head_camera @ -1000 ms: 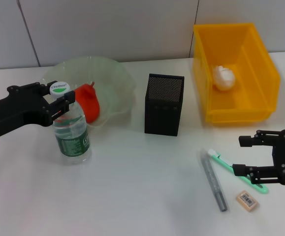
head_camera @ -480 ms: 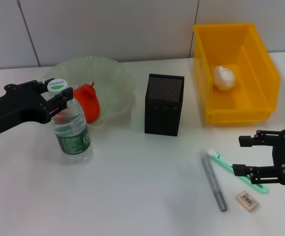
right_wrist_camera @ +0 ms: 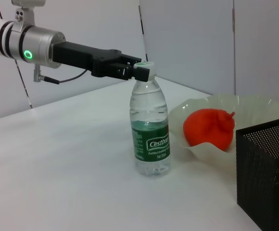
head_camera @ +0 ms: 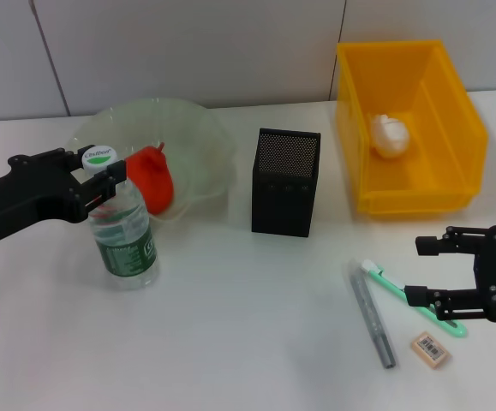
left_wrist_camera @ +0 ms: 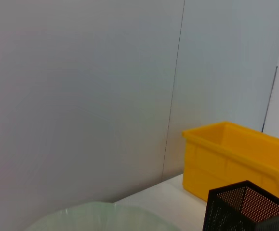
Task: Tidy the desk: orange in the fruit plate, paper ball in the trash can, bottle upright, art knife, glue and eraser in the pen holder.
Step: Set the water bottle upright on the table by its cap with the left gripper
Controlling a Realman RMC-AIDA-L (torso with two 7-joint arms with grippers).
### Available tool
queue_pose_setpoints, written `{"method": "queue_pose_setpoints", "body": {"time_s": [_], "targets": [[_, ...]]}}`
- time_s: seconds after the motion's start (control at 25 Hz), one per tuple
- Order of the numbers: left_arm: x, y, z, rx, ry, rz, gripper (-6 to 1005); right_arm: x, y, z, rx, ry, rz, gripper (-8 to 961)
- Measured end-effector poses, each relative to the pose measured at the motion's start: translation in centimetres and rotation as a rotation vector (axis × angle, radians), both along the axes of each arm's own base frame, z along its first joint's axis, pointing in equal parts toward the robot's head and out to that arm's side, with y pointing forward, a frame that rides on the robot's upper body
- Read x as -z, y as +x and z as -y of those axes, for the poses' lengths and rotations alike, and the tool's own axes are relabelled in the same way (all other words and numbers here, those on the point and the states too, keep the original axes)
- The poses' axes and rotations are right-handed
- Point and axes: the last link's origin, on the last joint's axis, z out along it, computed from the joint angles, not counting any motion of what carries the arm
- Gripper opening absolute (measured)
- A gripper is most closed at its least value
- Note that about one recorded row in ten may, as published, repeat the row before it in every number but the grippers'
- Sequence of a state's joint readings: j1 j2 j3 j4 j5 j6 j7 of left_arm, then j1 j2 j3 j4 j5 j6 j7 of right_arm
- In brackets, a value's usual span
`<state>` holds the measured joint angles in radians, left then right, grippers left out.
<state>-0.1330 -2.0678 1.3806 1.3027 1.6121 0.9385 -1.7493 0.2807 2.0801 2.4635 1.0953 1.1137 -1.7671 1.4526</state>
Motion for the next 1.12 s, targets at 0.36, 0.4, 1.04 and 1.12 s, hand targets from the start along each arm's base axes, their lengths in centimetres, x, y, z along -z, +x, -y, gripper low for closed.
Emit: {"method": "queue_pose_setpoints", "body": {"time_s": [0.36,0.4,1.04,1.12], "targets": [[0.16,-0.19,0.01,0.002,-0.002,-0.006,512,0.03,0.12,0.13,0.004,-0.003,0.003,764],[0.16,-0.19,0.01,0.002,-0.002,-0.006,512,0.03,0.13,0.13,0.004,-0.004,0.003,764],[0.38,-0.54,0.11,-0.009,-0.011,-0.005,518,0.04,0.16,0.15,0.005,-0.005,0.005,763],[0.37,-0.54,0.11,-0.009,-0.011,-0.005,519,0.05,0.16,0.15,0.005,-0.005,0.005,763]]}}
